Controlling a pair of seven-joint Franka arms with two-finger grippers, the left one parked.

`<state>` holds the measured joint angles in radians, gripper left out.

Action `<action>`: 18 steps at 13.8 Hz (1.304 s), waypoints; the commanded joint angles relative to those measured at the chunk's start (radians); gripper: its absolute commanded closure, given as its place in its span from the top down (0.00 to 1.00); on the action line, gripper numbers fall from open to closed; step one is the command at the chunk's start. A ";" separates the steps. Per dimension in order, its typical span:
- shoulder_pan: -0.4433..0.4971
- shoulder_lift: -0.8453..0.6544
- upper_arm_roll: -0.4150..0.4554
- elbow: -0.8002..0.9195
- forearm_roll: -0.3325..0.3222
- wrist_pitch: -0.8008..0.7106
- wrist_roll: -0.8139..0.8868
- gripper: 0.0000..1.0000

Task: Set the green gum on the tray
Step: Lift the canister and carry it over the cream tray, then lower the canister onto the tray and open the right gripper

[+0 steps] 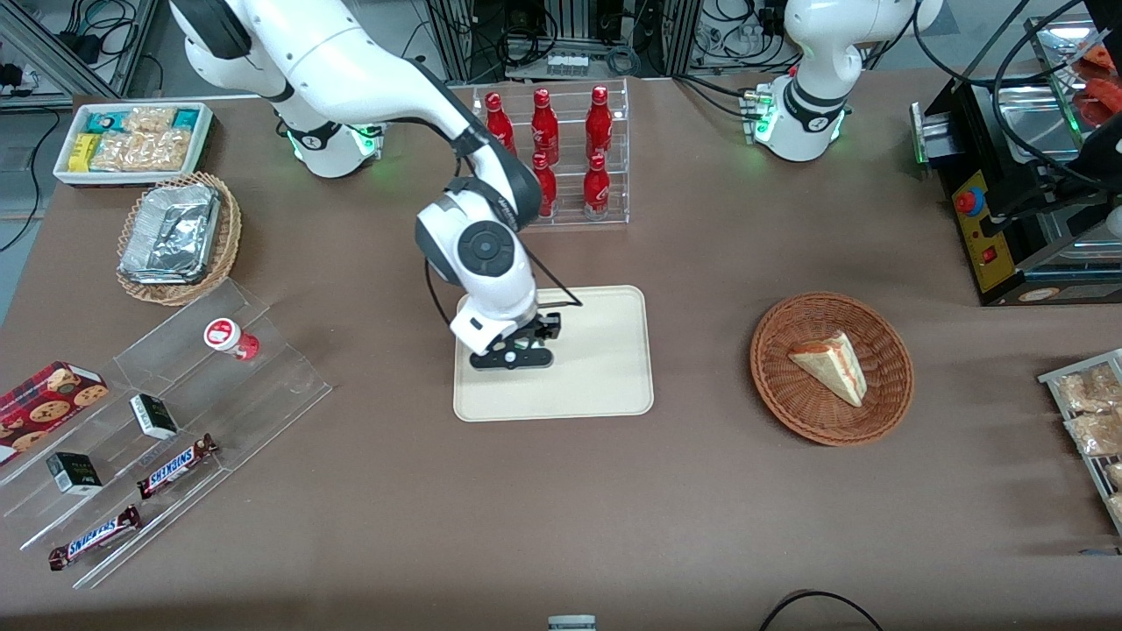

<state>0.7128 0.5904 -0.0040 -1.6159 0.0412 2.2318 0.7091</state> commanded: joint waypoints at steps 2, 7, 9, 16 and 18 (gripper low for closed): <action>0.037 0.075 -0.010 0.065 0.020 0.040 0.046 0.00; 0.042 0.109 -0.011 0.065 0.011 0.092 0.047 0.00; 0.042 0.112 -0.011 0.065 0.006 0.092 0.044 0.49; 0.050 0.112 -0.013 0.059 -0.067 0.129 0.035 1.00; 0.050 0.103 -0.013 0.059 -0.075 0.115 0.020 1.00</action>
<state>0.7552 0.6846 -0.0086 -1.5846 -0.0143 2.3511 0.7406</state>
